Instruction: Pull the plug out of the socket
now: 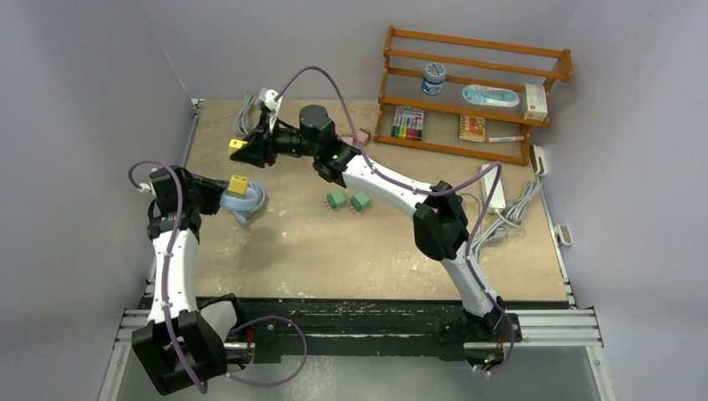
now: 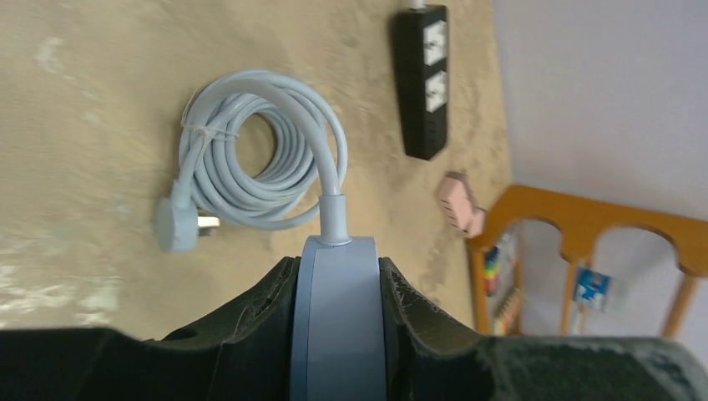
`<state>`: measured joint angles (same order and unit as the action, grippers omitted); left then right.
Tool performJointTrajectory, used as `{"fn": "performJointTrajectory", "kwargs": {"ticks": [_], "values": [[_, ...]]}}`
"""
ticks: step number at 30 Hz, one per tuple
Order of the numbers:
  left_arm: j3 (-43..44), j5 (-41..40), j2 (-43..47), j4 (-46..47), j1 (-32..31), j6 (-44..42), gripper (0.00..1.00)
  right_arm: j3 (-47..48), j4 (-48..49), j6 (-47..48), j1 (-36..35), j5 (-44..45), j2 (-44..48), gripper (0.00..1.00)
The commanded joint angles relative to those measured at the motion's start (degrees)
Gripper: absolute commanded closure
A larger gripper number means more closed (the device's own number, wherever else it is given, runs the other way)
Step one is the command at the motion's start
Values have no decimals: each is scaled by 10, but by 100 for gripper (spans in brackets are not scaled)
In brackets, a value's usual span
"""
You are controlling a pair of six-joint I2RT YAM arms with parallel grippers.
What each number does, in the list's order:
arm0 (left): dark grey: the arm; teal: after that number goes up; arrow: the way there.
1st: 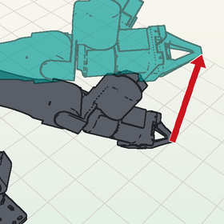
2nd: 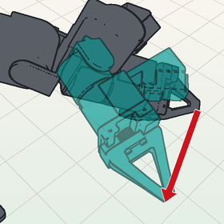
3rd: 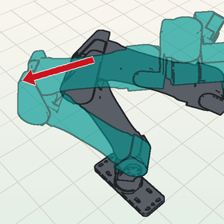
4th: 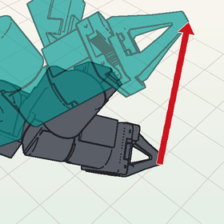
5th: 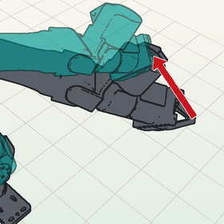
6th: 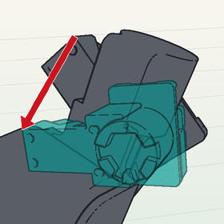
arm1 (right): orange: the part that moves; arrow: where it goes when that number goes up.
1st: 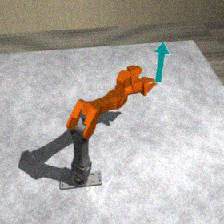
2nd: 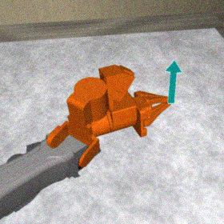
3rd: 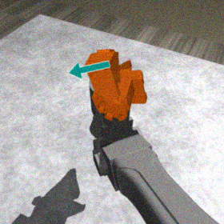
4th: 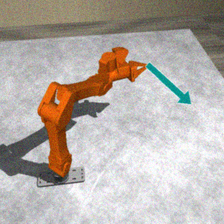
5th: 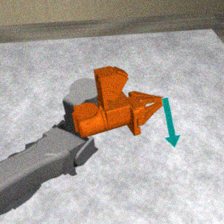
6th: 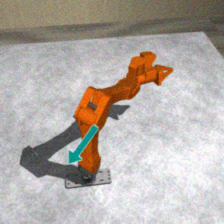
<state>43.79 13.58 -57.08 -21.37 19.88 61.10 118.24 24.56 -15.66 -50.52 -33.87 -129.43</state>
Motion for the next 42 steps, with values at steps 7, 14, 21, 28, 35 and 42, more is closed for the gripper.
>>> {"fn": "performJointTrajectory", "kwargs": {"ticks": [7, 14, 21, 28, 35, 42], "values": [[55, -100, 3, -10, 13, -89, 100, -32, 136, -115, 49, -85, 40, 100], [30, -105, 4, 2, 16, -94, 100, -117, 124, -74, 51, 5, 106, 100], [15, -52, -1, 38, 16, -126, 100, -360, 180, -121, 68, 65, 206, 100], [-7, -45, -6, 54, 14, -147, 100, -595, 164, -127, 147, 148, 371, 100], [-26, -24, -42, 68, -11, -171, 100, -693, 87, -150, 310, 107, 440, 100], [-40, -23, -40, 82, -19, -178, 100, -732, 71, -215, 399, 59, 419, 100]]}}
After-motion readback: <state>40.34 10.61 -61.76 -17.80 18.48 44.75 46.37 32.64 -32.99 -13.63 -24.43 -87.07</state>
